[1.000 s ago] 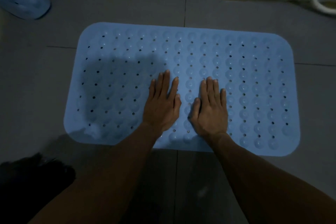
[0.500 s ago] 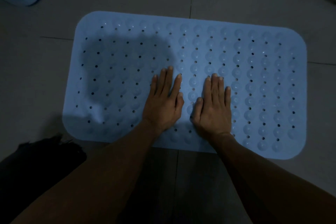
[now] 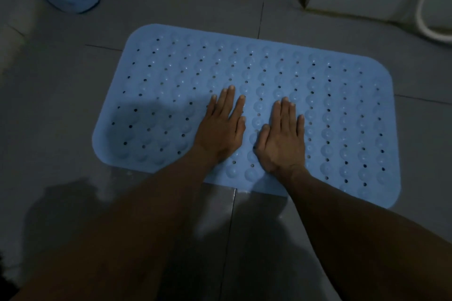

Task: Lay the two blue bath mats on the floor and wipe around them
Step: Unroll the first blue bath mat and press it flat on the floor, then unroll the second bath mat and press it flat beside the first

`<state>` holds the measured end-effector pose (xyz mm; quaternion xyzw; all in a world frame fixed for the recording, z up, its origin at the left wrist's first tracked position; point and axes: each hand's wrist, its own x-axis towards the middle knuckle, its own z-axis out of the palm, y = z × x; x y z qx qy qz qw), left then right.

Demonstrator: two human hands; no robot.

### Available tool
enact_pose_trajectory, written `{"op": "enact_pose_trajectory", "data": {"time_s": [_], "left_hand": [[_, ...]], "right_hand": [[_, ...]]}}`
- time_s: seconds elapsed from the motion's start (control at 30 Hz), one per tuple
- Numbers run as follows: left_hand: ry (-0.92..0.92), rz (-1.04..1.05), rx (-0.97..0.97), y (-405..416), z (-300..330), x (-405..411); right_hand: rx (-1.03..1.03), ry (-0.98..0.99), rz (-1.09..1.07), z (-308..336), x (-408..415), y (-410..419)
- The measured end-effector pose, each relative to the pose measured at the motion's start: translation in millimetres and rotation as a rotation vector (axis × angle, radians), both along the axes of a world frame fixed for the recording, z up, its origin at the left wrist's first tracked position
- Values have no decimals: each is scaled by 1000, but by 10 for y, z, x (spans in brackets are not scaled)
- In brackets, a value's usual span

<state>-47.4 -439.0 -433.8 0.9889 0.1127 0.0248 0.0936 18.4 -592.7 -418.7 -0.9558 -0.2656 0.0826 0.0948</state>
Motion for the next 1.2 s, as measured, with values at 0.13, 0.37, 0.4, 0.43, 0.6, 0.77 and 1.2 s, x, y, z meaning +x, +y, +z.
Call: {"op": "enact_pose_trajectory", "data": {"time_s": [0.13, 0.37, 0.4, 0.43, 0.6, 0.77, 1.2], "left_hand": [[75, -13, -69, 10, 94, -6], [337, -15, -42, 485, 746, -36], [325, 15, -30, 571, 845, -72], [314, 45, -22, 647, 963, -116], [309, 126, 93, 1026, 1663, -306], [272, 236, 229, 1564, 2434, -402], [87, 337, 418, 3365, 3562, -582]], "right_hand": [[-26, 85, 37, 73, 65, -4], [-63, 97, 104, 390, 235, 202], [-30, 92, 111, 461, 239, 299], [3, 89, 121, 540, 239, 412], [184, 74, 218, 1112, 281, 1132], [435, 13, 262, 1944, 461, 1824], [532, -117, 475, 3068, 455, 2748]]}}
